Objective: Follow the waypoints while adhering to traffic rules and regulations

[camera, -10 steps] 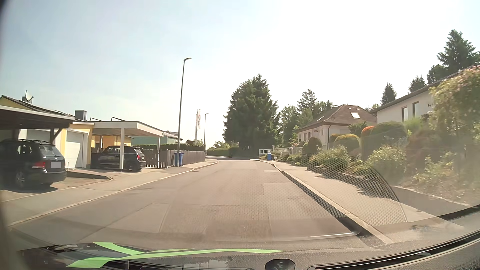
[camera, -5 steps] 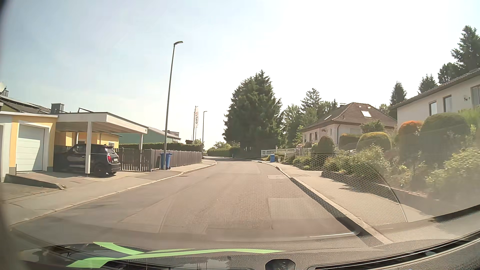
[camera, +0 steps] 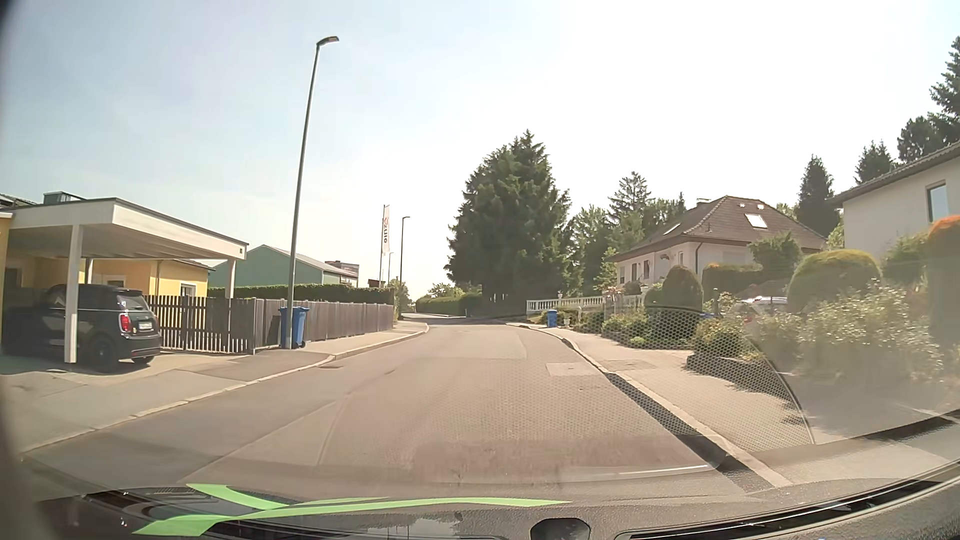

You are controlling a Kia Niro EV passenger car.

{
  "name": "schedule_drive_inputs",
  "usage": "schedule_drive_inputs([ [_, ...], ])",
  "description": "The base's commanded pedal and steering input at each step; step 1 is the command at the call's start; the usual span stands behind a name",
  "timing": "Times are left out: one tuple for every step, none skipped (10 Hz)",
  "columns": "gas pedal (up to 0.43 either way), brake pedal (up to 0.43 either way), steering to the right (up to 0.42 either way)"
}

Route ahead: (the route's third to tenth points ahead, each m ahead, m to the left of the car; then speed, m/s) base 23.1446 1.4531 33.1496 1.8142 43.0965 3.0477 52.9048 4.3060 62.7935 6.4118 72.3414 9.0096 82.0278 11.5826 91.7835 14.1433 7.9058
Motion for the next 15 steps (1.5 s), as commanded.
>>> schedule_drive_inputs([
  [0.087,0.0,-0.007],
  [0.087,0.0,-0.007],
  [0.087,0.0,-0.006],
  [0.087,0.0,-0.006],
  [0.087,0.0,-0.004],
  [0.087,0.0,-0.003],
  [0.087,0.0,0.0],
  [0.087,0.0,0.003],
  [0.087,0.0,0.004],
  [0.087,0.0,0.003],
  [0.087,0.0,0.003],
  [0.087,0.0,0.003],
  [0.087,0.0,0.002],
  [0.087,0.0,0.002],
  [0.087,0.0,0.001],
])
